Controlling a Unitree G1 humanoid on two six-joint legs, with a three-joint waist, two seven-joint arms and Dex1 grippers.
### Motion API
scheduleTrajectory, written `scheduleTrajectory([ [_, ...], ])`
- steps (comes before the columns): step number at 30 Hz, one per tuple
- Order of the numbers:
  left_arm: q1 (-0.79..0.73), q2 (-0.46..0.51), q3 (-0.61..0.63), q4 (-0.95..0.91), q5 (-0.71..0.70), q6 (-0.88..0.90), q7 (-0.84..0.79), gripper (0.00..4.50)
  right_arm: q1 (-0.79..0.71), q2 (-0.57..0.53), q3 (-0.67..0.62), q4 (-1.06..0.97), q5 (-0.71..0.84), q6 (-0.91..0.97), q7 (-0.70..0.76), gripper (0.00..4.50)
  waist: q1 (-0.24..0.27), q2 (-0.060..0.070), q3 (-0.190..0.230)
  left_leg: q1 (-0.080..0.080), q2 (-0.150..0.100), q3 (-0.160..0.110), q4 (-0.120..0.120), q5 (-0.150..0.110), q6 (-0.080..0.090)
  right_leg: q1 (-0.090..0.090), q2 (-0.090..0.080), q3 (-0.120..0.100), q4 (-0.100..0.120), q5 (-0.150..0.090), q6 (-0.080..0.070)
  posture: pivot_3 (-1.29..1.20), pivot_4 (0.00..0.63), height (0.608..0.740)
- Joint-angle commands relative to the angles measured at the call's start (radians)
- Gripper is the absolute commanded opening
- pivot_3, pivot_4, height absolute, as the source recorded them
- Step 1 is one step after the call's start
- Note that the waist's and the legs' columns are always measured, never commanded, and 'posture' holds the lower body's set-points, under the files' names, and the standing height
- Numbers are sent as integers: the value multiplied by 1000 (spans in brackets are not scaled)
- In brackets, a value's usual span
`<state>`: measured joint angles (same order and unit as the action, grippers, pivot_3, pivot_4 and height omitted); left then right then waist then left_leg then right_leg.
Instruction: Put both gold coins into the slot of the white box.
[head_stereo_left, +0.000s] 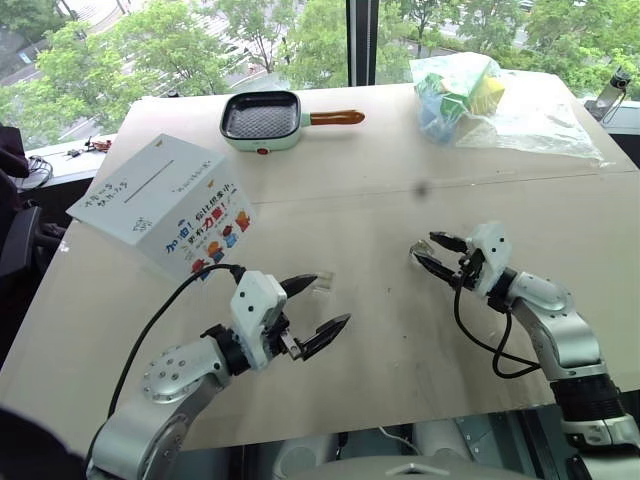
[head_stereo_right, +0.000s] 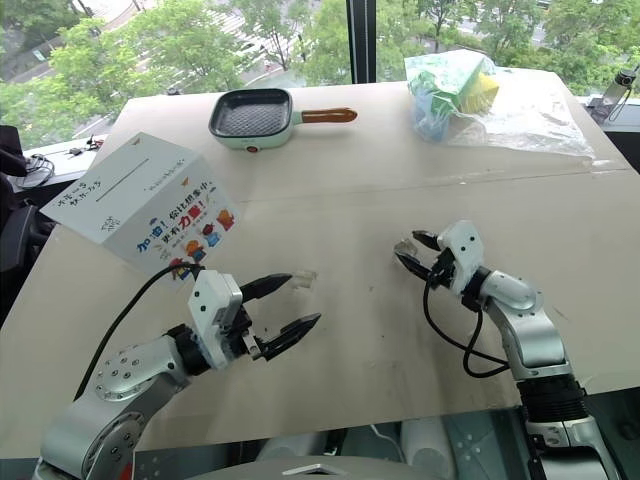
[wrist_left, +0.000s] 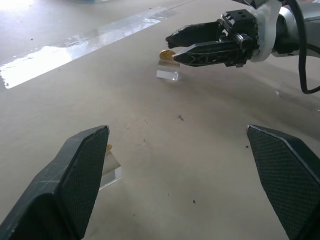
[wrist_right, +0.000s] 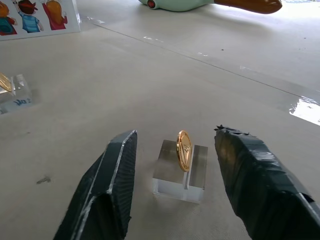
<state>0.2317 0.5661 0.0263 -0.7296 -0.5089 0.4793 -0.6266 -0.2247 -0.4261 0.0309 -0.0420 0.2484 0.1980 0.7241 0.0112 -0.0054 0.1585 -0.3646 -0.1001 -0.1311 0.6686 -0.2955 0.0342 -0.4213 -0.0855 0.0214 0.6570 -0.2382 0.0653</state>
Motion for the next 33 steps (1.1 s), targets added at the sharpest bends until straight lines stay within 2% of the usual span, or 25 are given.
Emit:
scheduleTrajectory([
  [1,1,2,-10,-24,10,-20,1,4500,-18,3,0,2,-15,-12,-18,2465,0,0,0,0,0,0,0,0,0,0,0,0,0,0,0,0,150,721],
  [6,8,-1,-11,-25,18,-26,4,4500,-21,6,10,11,-16,11,-14,2465,0,0,0,0,0,0,0,0,0,0,0,0,0,0,0,0,150,721],
  [10,19,-6,-10,-26,24,-34,6,4500,-19,12,3,6,-9,10,-14,998,0,0,0,0,0,0,0,0,0,0,0,0,0,0,0,0,150,721],
  [12,24,-8,-10,-25,27,-37,6,4500,-20,9,2,4,-8,13,-12,79,-1,0,0,0,0,0,0,0,0,0,0,0,0,0,0,0,150,721],
  [16,29,-13,-14,-13,36,-51,5,4500,-14,1,8,9,-15,6,-3,27,0,0,0,0,0,0,0,0,0,0,0,0,0,0,0,0,150,721],
  [21,8,-88,12,12,0,-23,73,4500,-13,8,2,-20,7,22,2,27,1,0,0,0,0,0,0,0,0,0,0,0,0,0,0,0,150,721],
  [23,-34,-167,35,11,-83,24,152,4500,-21,27,-4,-69,65,74,8,27,1,0,0,0,0,0,0,0,0,0,0,0,0,0,0,0,150,721],
  [26,-100,-248,73,-6,-244,80,219,4500,-40,67,-21,-174,231,229,22,27,0,0,1,-1,0,-2,1,0,0,0,0,-1,0,0,0,0,150,721],
  [33,-158,-301,103,7,-552,119,239,4500,-68,79,-55,-336,576,549,13,27,2,0,1,-2,0,-2,1,0,0,0,0,0,-1,0,0,0,150,721],
])
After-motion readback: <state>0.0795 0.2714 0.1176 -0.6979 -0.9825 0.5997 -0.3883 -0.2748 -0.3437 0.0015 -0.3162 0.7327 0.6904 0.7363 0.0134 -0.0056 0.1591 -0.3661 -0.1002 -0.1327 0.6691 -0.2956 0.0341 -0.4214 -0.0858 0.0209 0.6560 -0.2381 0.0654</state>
